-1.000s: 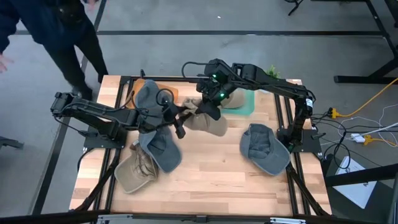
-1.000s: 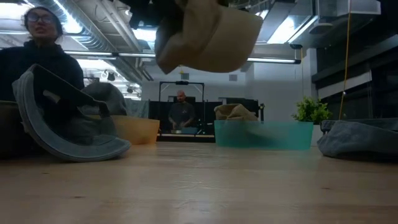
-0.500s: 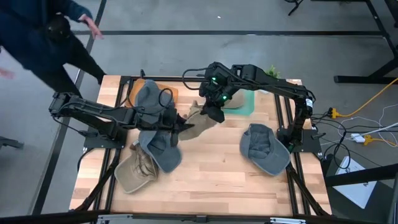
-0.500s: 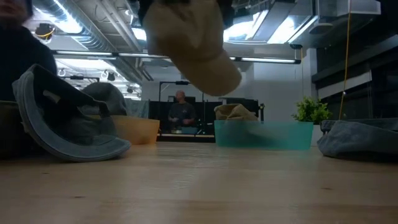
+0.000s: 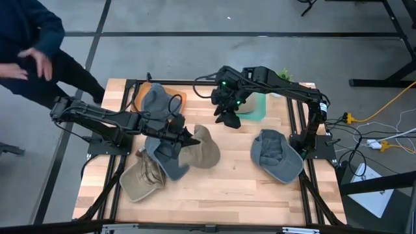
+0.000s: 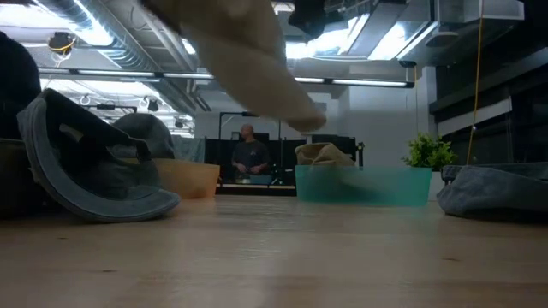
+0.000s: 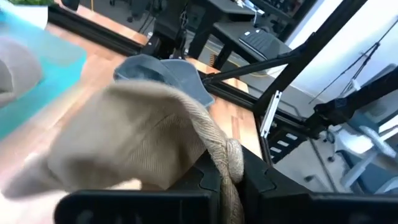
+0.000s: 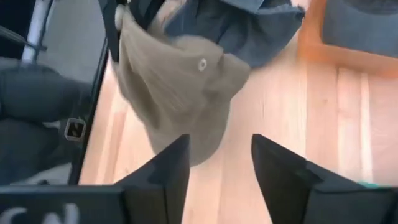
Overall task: Pick & Place hat
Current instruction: Put the right brown cap into the green bin
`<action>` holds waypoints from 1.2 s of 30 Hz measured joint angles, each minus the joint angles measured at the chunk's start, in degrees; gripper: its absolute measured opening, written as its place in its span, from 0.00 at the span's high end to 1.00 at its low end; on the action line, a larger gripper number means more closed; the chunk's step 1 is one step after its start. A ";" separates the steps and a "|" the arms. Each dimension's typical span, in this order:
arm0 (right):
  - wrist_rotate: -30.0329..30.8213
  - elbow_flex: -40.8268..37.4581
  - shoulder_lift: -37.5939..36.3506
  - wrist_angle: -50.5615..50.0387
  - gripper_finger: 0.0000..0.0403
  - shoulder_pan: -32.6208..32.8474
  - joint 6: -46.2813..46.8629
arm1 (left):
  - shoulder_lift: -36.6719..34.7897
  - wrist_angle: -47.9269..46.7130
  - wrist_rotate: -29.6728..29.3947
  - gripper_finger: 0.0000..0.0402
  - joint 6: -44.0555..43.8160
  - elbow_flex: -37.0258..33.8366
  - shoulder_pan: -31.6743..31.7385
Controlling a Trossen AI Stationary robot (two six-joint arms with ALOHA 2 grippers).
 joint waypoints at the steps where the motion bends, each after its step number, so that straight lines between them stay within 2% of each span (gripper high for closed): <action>1: 0.95 0.00 0.00 -0.76 0.56 0.00 -0.85 | 0.00 0.02 0.04 0.97 -0.76 0.00 0.00; 5: 7.23 0.01 0.00 -4.16 0.55 0.00 -3.88 | 0.00 0.02 0.05 0.96 -4.58 0.00 0.02; 17: 7.54 -0.07 -1.18 -7.23 0.61 0.00 -8.12 | 0.00 0.02 1.03 0.96 -7.68 0.00 0.00; 19: 7.36 -2.15 -2.30 -7.23 0.61 0.00 -8.12 | 0.02 0.02 0.81 0.97 -7.62 0.00 0.00; 24: 7.10 -16.41 -9.27 -0.20 0.61 0.00 -6.33 | 0.02 0.02 -0.46 0.97 -7.54 0.00 0.02; 30: 7.72 -38.20 -22.22 23.33 0.61 0.30 2.97 | 0.04 0.02 -2.53 0.97 -7.70 0.00 0.28; 36: 12.94 -53.13 -30.37 45.71 0.61 2.56 12.92 | 1.09 0.50 -2.39 0.96 -11.34 0.00 3.22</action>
